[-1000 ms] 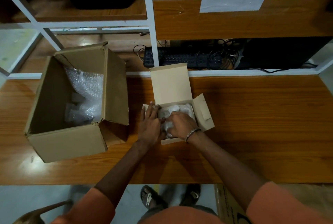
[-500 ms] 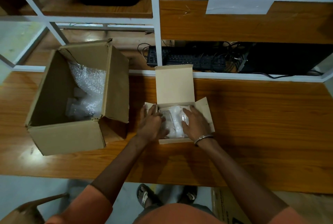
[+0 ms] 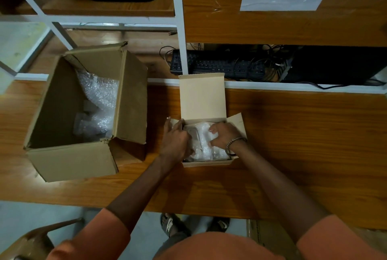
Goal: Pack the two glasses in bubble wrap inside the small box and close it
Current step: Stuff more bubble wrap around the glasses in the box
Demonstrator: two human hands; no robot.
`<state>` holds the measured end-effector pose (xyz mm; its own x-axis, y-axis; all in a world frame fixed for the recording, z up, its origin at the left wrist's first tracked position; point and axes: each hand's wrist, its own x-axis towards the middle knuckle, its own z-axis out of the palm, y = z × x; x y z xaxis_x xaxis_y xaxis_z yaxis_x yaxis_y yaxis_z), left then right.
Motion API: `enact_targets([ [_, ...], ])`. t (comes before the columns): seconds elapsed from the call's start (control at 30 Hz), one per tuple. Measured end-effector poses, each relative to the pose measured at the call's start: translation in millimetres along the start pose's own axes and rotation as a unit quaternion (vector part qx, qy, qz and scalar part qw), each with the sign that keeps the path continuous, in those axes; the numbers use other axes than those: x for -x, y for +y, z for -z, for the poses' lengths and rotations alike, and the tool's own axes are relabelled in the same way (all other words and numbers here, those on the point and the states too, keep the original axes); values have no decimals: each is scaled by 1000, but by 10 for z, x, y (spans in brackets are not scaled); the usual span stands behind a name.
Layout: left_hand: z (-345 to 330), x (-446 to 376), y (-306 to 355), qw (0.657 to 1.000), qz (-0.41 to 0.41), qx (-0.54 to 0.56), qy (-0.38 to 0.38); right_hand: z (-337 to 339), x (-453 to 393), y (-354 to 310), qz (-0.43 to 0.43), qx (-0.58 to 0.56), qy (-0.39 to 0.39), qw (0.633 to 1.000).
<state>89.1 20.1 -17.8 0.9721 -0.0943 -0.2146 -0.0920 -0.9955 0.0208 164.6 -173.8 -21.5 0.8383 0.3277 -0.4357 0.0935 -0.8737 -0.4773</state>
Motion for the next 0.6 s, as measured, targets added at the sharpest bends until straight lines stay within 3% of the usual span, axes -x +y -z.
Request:
enact_targets([
  [0.17,-54,32,85,1000,10,-6,-8,-17,19,-10,14,3,-17,1000],
  [0.33,-147,111,10,998,11,62,-3,-56,171,140,47,-52,44,997],
  [0.5,143,315,38,964,22,240,113,92,130,69,54,-26,42,997],
  [0.6,544,409,-7,918,33,349,188,349,97,-239,96,-34,51,993],
])
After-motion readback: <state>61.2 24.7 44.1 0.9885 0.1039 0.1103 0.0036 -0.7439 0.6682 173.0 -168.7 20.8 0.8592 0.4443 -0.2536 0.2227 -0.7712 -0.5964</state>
